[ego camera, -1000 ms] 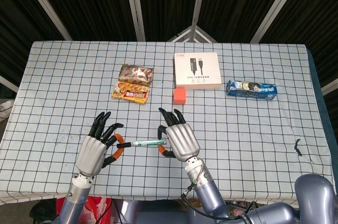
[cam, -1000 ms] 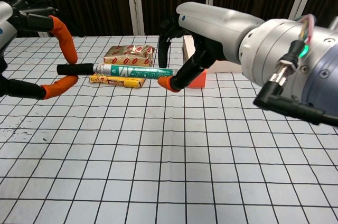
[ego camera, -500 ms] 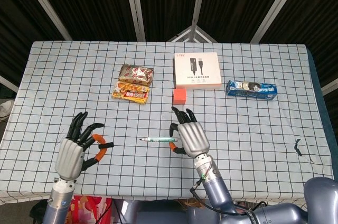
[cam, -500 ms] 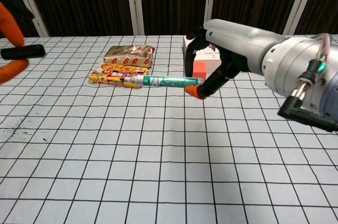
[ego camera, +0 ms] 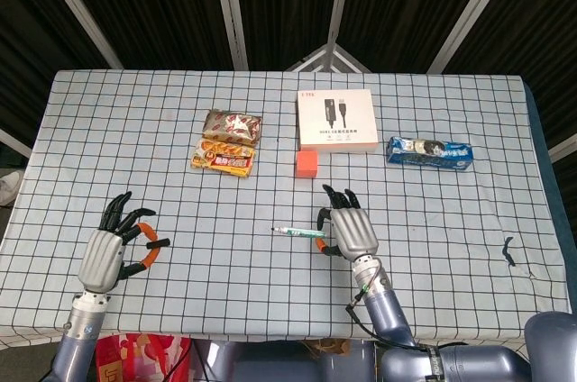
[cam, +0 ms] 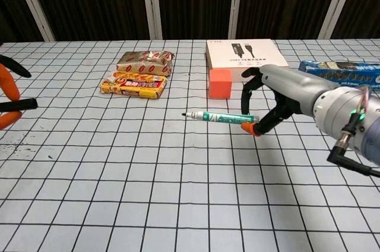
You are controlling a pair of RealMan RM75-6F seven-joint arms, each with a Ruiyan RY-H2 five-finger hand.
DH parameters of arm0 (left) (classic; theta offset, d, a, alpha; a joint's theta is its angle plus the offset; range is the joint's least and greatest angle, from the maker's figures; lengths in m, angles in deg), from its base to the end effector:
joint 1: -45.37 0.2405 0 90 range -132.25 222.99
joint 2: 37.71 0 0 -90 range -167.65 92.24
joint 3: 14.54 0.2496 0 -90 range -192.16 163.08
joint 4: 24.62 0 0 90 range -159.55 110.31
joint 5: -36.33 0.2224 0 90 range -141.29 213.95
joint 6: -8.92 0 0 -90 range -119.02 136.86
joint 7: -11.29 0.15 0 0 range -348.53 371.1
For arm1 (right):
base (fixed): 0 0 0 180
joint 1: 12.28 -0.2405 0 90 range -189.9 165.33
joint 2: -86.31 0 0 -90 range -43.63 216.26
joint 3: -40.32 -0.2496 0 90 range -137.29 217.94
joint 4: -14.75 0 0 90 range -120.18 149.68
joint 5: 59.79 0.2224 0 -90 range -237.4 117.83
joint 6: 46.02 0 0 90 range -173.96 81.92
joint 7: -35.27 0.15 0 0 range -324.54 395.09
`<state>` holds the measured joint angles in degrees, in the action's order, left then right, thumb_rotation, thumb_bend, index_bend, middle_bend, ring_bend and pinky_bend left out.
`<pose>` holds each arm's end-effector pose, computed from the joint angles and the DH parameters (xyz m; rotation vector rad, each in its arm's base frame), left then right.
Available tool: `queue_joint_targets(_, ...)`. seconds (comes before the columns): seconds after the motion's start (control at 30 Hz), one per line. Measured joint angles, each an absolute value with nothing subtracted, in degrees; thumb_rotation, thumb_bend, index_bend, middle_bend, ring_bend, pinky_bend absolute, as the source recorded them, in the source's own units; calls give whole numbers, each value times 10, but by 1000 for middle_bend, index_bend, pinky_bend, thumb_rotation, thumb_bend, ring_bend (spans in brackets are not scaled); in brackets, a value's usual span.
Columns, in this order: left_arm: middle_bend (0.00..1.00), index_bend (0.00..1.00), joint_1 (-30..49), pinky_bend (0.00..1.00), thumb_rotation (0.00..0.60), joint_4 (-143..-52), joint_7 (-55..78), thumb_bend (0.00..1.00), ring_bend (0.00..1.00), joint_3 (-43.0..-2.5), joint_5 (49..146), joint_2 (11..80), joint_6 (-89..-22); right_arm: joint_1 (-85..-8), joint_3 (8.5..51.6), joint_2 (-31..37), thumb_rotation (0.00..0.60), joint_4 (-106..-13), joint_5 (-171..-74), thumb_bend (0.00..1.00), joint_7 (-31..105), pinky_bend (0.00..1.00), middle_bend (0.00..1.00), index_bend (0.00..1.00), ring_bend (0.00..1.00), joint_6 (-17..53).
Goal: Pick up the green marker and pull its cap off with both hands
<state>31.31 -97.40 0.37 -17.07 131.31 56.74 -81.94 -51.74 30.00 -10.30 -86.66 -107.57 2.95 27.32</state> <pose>-0.2382 0.2233 0.0103 -1.4250 -0.9806 -1.4453 -0.1027 -0.2849 -0.0471 1.6237 -1.2406 0.9588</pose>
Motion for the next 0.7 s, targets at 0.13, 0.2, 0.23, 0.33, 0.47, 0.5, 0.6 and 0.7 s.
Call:
queue_joint_targets(0.13,291,611,290,0,600,-924,-35,462,0,-181,1300,604,-787,-515,305,-114,600,-836,-1078,500,38,21,79,811,127,257)
queue_joint_targets(0.2,291,611,278,0,600,-905,-46,462,0,-187,1294,621,-772,-515,309,-120,600,-818,-1078,500,41,21,79,811,127,248)
queue_joint_targets(0.23,291,610,273,0,600,-899,-50,462,0,-189,1292,627,-768,-514,311,-124,600,-810,-1079,501,41,21,79,811,127,245)
queue_joint_targets(0.33,290,607,264,0,600,-882,-58,462,0,-193,1289,642,-762,-514,315,-135,600,-785,-1081,500,43,21,79,811,127,236)
queue_joint_targets(0.47,289,603,257,0,600,-867,-61,462,0,-193,1285,654,-750,-514,319,-150,600,-754,-1083,501,41,21,79,811,127,225)
queue_joint_targets(0.5,289,603,255,0,600,-864,-61,462,0,-192,1284,656,-747,-514,319,-154,600,-749,-1083,501,41,21,79,811,127,223)
queue_joint_targets(0.6,289,602,251,0,600,-857,-59,462,0,-191,1280,664,-739,-514,316,-164,600,-730,-1082,500,41,21,79,806,127,216)
queue_joint_targets(0.7,289,602,247,0,600,-852,-60,461,0,-191,1276,669,-732,-513,315,-174,600,-716,-1080,447,39,21,79,707,124,212)
